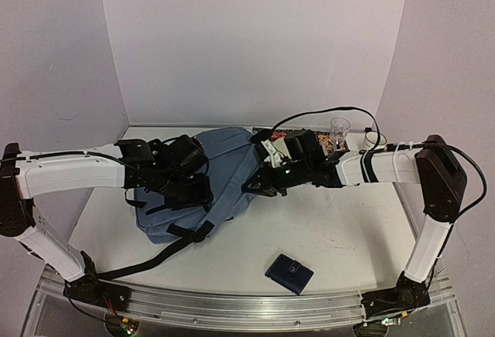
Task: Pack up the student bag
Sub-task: Hold the student bag at the center of the board, then pick up the pocket on the back of the student bag, then unzip the pocket on the back of the student bag.
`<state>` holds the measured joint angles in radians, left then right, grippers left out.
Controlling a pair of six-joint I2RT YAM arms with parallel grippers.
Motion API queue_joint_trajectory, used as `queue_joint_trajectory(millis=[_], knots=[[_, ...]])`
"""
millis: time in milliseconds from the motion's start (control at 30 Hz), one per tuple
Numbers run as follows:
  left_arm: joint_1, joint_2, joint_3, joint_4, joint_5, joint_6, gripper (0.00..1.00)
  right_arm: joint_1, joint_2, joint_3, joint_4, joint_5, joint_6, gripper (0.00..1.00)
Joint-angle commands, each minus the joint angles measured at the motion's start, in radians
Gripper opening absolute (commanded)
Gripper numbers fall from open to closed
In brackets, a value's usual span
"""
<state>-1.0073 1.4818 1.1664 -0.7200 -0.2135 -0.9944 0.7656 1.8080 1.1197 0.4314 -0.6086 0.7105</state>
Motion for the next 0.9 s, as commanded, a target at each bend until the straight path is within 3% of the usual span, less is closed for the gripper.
queue_joint_trajectory(millis=[0,267,467,867], knots=[[-0.002,0.014,0.017,-0.018,-0.018,-0.039,0.56,0.034,-0.061,0.094,0.091,-0.056,-0.022,0.00],[-0.002,0.056,0.004,-0.045,-0.063,-0.029,0.35,0.046,-0.065,0.104,0.078,-0.046,-0.039,0.00],[-0.002,0.066,0.020,-0.095,-0.107,-0.017,0.01,0.045,-0.091,0.091,0.033,-0.005,-0.073,0.00],[0.003,-0.086,-0.073,-0.231,-0.108,-0.038,0.00,-0.070,-0.176,0.030,-0.094,0.068,-0.124,0.00]])
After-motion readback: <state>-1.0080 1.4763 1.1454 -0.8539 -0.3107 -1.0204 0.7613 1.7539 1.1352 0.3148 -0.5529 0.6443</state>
